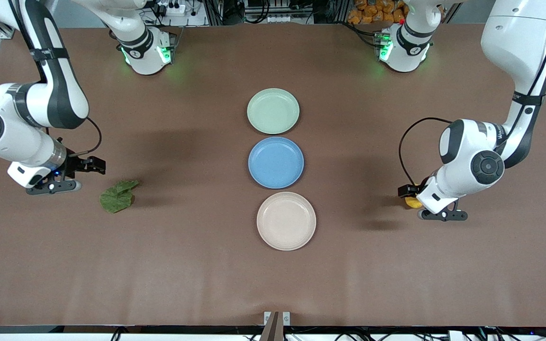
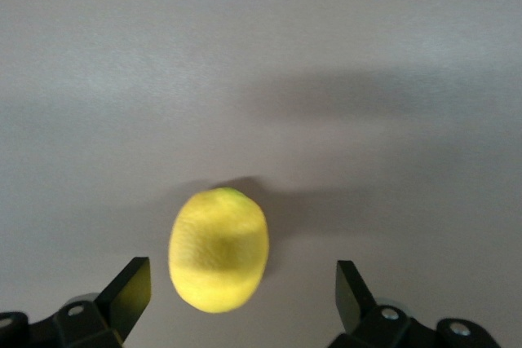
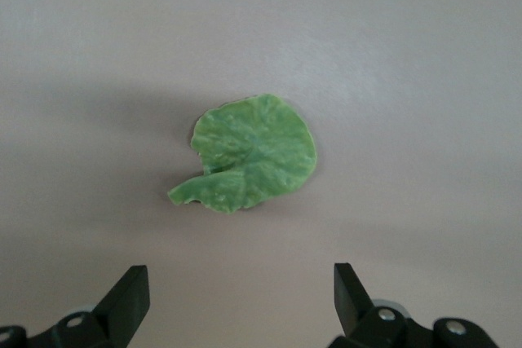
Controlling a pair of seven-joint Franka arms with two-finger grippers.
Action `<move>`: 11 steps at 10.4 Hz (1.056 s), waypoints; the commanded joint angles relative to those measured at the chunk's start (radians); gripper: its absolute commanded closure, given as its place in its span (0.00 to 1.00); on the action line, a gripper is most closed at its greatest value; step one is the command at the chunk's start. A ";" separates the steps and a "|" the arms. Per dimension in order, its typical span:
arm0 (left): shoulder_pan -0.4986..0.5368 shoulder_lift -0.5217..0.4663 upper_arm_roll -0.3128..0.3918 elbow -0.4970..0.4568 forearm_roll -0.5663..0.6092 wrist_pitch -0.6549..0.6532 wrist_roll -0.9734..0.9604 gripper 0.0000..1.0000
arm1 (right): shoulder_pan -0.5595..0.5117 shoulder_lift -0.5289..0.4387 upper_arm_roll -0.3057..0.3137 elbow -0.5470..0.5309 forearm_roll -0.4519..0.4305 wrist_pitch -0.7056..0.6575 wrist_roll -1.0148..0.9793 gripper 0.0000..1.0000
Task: Place lemon and lettuce in plates
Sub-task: 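Lower and close the left gripper on the lemon while the right grasps lettuce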
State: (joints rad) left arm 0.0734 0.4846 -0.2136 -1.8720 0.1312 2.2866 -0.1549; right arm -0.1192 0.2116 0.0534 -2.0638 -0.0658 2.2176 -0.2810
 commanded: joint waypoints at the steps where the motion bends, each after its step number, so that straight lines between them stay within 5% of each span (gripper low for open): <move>1: 0.026 0.014 -0.007 -0.012 0.038 0.037 0.006 0.00 | -0.037 0.061 0.008 -0.002 -0.011 0.083 -0.147 0.00; 11: 0.026 0.094 -0.007 -0.036 0.038 0.129 0.006 0.00 | -0.043 0.184 0.009 -0.101 -0.032 0.382 -0.187 0.00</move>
State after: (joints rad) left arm 0.0903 0.5729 -0.2146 -1.8956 0.1411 2.3879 -0.1508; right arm -0.1458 0.3881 0.0510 -2.1530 -0.0857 2.5685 -0.4565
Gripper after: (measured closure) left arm 0.000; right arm 0.000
